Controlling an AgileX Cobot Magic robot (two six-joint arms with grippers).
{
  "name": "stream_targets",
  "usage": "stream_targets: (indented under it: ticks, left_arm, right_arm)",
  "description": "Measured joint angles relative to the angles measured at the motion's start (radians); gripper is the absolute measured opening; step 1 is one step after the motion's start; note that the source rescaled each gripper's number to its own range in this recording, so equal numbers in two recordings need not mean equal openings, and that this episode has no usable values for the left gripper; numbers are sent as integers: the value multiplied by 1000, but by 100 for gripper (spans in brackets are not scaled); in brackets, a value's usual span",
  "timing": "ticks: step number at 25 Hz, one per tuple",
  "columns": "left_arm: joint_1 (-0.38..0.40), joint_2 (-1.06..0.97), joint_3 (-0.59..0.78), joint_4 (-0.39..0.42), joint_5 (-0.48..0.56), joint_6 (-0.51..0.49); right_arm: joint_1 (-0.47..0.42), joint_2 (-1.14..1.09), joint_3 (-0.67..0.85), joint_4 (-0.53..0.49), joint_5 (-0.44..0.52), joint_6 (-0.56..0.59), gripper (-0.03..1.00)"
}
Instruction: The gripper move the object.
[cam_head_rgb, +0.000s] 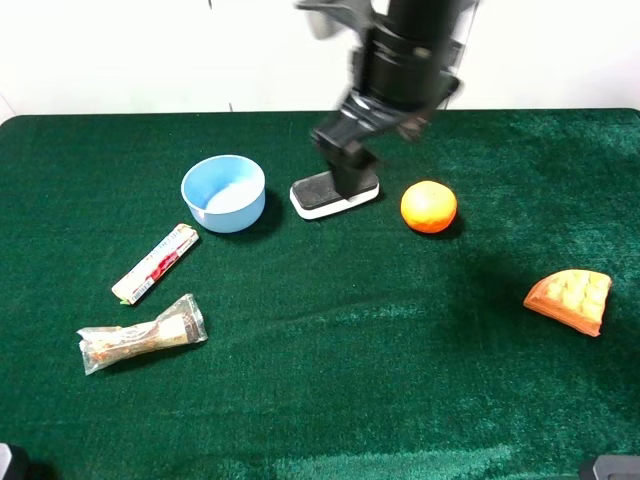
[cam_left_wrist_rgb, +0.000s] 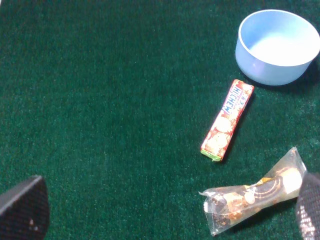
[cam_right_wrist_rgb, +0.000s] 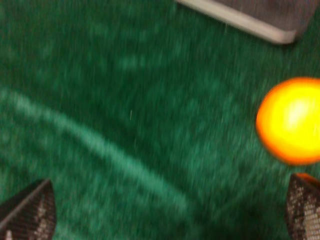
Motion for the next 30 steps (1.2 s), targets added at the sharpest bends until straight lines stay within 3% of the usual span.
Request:
stream_targets:
  ticks: [13,21,30]
  left_arm:
    - [0,0,0,0,0,0]
    - [0,0,0,0,0,0]
    - [0,0,0,0,0,0]
  right_arm:
    - [0,-570,580,100,-89,52,100]
    - [-9,-858,787,101,-108,95,100]
    - [-148,-1163,928,87,-83,100,100]
